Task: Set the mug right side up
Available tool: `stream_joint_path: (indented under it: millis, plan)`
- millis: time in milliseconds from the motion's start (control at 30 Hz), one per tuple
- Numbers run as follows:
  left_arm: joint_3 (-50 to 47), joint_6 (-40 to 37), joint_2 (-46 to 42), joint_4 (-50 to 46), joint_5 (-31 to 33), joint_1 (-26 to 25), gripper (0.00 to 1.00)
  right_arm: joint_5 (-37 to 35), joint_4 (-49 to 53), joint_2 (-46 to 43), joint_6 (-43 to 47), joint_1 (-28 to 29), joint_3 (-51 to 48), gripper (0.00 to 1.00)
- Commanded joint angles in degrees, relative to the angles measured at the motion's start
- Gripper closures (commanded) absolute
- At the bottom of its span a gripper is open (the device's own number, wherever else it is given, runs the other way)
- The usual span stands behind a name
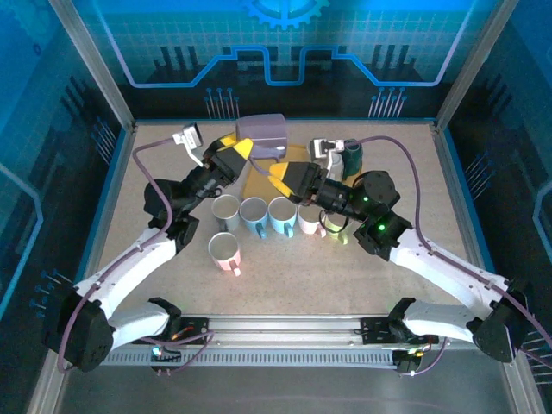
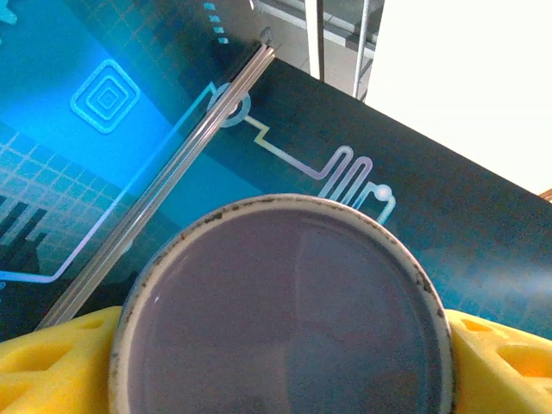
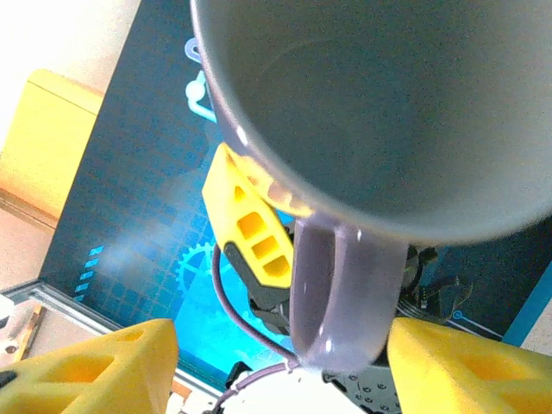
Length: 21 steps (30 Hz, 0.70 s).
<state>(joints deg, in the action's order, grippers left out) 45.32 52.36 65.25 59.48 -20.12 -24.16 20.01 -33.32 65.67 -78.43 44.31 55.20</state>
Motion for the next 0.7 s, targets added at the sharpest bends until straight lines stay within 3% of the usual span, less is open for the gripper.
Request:
stream_joint_path:
  millis: [0, 100, 400, 533, 600, 667]
  plan:
    - [-0.2, -1.5, -1.8, 7.8, -0.3, -0.9, 0.44, -2.3, -3.5, 1.1, 0.2, 0.5, 2.0, 0.36]
    - [-1.0, -1.8, -1.9, 8.4, -0.5, -1.2, 0.46, -2.6, -4.0, 2.1, 0.3, 0.5, 2.4, 0.42]
    - [-4.8, -3.6, -3.6, 8.1, -1.7, -1.7, 0.53, -2.6, -4.3, 3.5, 0.4, 0.6, 2.5, 0.77]
    - [-8.8, -3.0, -6.8, 5.1, -1.7, -1.6, 0.39, -2.4, -2.4, 1.8, 1.6, 0.6, 0.8, 0.9]
    - [-11.2, -1.7, -8.3, 4.2, -2.1, -1.7, 0.21, -3.0, -0.3, -0.1, 2.8, 0.5, -0.6, 0.95]
    - [-14.1, -1.8, -11.5, 1.2, -1.5, -1.7, 0.11, -3.4, 3.3, -2.1, 4.1, 0.5, -1.9, 0.99]
